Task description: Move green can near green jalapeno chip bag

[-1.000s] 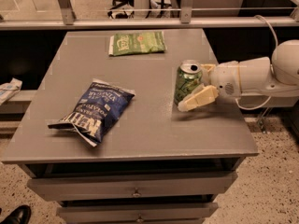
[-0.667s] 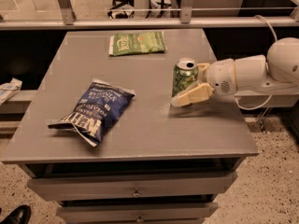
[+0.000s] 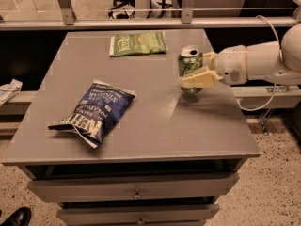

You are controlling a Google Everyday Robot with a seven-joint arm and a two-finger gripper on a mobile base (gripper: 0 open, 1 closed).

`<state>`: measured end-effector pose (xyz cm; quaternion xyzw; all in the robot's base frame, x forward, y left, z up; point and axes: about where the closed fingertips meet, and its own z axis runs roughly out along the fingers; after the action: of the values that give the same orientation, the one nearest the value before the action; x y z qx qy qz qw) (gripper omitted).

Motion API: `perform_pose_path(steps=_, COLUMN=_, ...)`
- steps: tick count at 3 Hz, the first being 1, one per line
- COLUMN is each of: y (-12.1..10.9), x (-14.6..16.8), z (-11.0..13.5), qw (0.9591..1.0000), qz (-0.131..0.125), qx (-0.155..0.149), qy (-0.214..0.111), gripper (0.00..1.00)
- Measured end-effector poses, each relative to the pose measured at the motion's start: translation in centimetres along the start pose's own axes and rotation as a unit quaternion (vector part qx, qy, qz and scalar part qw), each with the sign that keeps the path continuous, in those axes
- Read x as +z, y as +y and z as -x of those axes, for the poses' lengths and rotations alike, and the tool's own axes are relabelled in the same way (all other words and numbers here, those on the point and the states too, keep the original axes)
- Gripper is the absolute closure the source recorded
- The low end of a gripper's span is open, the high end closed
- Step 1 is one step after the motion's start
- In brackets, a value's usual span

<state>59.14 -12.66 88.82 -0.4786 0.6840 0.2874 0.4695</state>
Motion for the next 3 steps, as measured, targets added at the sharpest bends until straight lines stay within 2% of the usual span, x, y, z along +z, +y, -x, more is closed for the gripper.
perform_pose_path(steps=1, y=-2.9, x=-2.2, z=2.2, qw=0.9992, qz=-0.025, qx=-0.031, qy=-0.006, gripper=0.99)
perform_pose_path(steps=2, y=-3.0, x=-1.7, z=2.0, qw=0.9992, qz=-0.024, qx=-0.03, qy=-0.01, gripper=1.0)
perform_pose_path(steps=3, y=-4.5, x=-1.2, z=2.0, qw=0.9986, qz=-0.034, qx=-0.033, qy=-0.024, gripper=1.0)
